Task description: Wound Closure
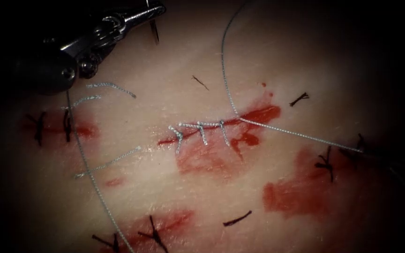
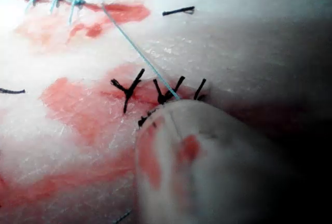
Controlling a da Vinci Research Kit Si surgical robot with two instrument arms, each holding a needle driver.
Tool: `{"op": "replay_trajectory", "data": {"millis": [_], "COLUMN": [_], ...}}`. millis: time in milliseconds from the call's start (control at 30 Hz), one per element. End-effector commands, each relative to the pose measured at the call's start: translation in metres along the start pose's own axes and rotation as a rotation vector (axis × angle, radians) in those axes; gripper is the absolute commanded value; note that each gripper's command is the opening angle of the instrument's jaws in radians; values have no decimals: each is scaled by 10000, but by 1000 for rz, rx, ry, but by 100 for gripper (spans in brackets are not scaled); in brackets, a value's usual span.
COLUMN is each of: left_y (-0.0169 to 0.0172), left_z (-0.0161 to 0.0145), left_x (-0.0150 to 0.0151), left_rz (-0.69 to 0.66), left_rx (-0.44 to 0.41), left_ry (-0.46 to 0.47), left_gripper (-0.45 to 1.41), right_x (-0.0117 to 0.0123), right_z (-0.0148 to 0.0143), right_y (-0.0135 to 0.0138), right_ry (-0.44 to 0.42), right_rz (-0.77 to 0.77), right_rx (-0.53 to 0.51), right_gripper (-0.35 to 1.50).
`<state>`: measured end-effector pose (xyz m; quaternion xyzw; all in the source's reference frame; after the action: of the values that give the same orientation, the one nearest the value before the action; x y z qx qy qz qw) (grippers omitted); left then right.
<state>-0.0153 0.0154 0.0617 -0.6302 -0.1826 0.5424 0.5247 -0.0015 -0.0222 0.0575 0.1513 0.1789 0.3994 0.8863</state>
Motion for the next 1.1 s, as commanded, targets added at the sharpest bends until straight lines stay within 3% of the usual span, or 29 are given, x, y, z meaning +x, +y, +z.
{"op": "replay_trajectory", "data": {"millis": [33, 267, 700, 1100], "left_y": [-3, -3, -3, -3], "left_z": [5, 4, 3, 2], "left_x": [-5, -5, -4, -3], "left_rz": [-1, -1, -2, -2], "left_rx": [1, 1, 7, 11], "left_ry": [-1, -1, 2, 4], "left_gripper": [-45, -45, -45, -45], "right_x": [-10, -36, -106, -142], "right_z": [-1, -23, -70, -93], "right_y": [7, 32, 98, 127], "right_ry": [-10, -31, -223, -257], "right_rz": [0, 27, 67, 172], "right_rx": [-1, 10, -119, -175], "right_gripper": [-35, -35, -35, -35]}}
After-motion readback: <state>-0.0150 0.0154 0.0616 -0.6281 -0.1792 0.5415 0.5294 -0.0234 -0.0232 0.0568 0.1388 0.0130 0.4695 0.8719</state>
